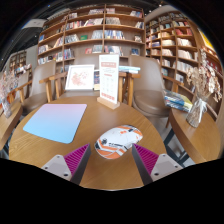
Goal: Arrange mouse
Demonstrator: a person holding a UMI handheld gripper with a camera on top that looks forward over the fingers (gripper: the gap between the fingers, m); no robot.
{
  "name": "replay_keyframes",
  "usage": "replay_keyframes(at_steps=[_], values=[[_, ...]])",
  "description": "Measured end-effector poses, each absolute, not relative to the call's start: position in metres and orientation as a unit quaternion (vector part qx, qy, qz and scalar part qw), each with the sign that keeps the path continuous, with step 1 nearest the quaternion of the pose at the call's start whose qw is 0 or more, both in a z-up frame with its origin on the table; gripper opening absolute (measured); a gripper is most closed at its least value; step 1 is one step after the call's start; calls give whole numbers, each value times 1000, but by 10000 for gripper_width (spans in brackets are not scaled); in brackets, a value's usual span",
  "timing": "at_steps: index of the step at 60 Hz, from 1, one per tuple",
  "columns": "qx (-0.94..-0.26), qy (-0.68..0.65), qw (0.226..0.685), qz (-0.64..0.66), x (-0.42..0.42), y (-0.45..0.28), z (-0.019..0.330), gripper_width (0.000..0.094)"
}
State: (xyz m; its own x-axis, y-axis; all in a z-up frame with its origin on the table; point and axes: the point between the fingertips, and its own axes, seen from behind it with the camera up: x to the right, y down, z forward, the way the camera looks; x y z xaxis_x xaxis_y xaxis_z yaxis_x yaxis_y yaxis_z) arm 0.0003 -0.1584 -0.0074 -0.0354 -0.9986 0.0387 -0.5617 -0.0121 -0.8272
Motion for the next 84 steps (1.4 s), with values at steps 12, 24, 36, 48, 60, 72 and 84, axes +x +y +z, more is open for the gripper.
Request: replay_keyframes(at_steps=[12, 24, 36, 48, 60, 72, 84], values=[[-623, 636, 306, -337, 26, -161, -12, 860], [-634, 631, 308, -324, 60, -154, -13, 852], [-646, 622, 311, -315, 85, -141, -13, 848], [-655, 606, 312, -324, 94, -135, -12, 696], [-638, 628, 290, -338, 90, -144, -6, 435], [-614, 627, 335, -343, 89, -106, 62, 429], [-622, 606, 372, -329, 112, -12, 102, 429]])
